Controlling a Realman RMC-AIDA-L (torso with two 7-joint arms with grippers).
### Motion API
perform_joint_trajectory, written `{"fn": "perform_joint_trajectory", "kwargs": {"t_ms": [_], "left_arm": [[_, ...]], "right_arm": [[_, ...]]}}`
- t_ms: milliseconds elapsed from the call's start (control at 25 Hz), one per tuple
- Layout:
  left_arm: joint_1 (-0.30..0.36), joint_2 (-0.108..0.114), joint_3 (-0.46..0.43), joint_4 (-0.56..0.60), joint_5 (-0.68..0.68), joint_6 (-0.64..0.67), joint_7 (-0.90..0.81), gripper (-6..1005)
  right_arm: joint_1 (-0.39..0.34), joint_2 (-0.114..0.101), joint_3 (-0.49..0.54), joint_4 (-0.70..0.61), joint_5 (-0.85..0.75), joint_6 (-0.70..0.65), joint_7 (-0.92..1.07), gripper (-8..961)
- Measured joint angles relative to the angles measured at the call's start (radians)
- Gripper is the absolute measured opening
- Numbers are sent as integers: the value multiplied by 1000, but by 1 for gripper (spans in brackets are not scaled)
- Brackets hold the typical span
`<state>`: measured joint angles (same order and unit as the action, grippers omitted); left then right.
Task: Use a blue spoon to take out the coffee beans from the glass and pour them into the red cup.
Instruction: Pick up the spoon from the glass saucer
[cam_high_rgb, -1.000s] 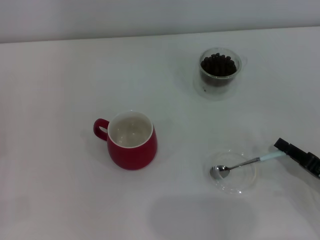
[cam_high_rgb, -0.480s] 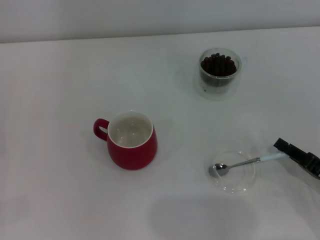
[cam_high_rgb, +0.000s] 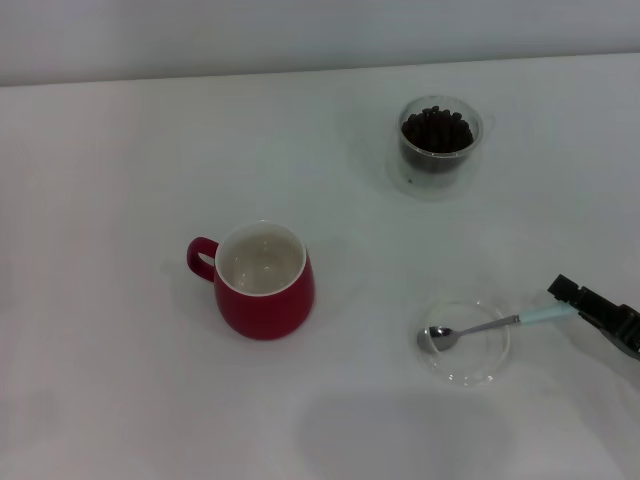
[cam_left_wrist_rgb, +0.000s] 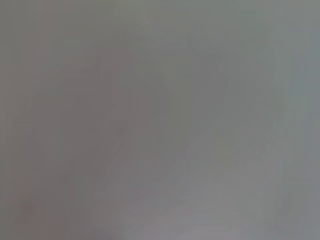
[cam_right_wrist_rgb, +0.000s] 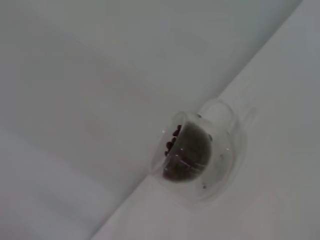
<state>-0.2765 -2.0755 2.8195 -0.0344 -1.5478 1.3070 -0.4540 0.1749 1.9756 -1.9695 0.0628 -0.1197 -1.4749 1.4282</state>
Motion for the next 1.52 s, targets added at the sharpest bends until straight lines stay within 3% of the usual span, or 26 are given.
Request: {"fn": "perform_joint_trajectory", "kwargs": {"t_ms": [1520], "left_arm": [[-17,2,0,-9,3,-15,0,712]], "right_arm": [[-17,-10,-63,2,0,-40,23,299]]}}
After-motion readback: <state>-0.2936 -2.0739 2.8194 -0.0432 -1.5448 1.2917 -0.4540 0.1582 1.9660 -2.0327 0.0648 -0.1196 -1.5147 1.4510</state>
